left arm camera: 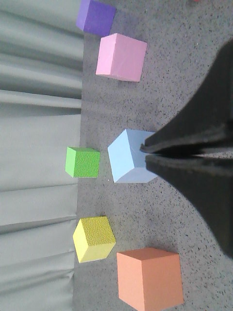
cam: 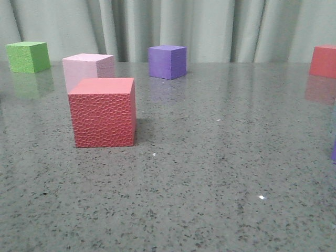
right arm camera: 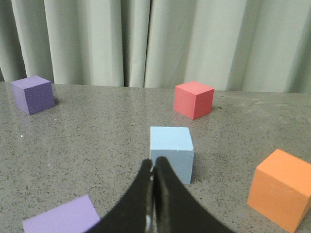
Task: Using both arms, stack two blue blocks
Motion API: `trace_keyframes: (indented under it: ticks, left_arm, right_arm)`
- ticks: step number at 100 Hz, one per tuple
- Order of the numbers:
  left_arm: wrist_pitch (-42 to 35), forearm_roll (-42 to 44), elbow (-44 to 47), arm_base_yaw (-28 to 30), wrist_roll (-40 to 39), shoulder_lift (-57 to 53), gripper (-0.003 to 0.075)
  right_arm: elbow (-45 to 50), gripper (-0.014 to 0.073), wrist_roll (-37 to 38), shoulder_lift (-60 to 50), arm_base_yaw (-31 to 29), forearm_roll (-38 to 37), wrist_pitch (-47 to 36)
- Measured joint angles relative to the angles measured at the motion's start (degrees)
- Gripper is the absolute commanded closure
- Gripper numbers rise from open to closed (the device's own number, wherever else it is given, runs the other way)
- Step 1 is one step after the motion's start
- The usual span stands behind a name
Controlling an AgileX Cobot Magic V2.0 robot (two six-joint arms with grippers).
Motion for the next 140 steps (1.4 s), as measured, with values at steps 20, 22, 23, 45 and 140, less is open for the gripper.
trace_keyframes:
  ticks: [20,22,23,45,140]
  left_arm:
    - [4.71,-0.36,-9.00,0.00,0.00,8.50,0.0739]
    - [5.40,-0.36,-9.98,0.00,0.00,9.48,0.0739]
    - [5.56,-0.45,-10.61,0.00,0.00,9.80,0.0739]
    - [7.97,-0.45,-18.69,0.00,0.00,19.00,0.0739]
    - [5.85,0.20,-24.72,0.00,0.42,32.65,0.0153]
  right_arm:
    - [-8.34,0.0652,0.00,6.10,0.00,0.14,6.59]
    - [-9.13,0.0652,0.00,6.58,0.00,0.14,6.99]
    - [-9.39,0.0652,0.00,7.06,0.00,0.14,7.43]
    - [-17.14,0.0652,0.00,15.03,0.00,0.23,12.91]
    - [-24.71,0.0012,0.26,31.10,0.00,0.23,16.61]
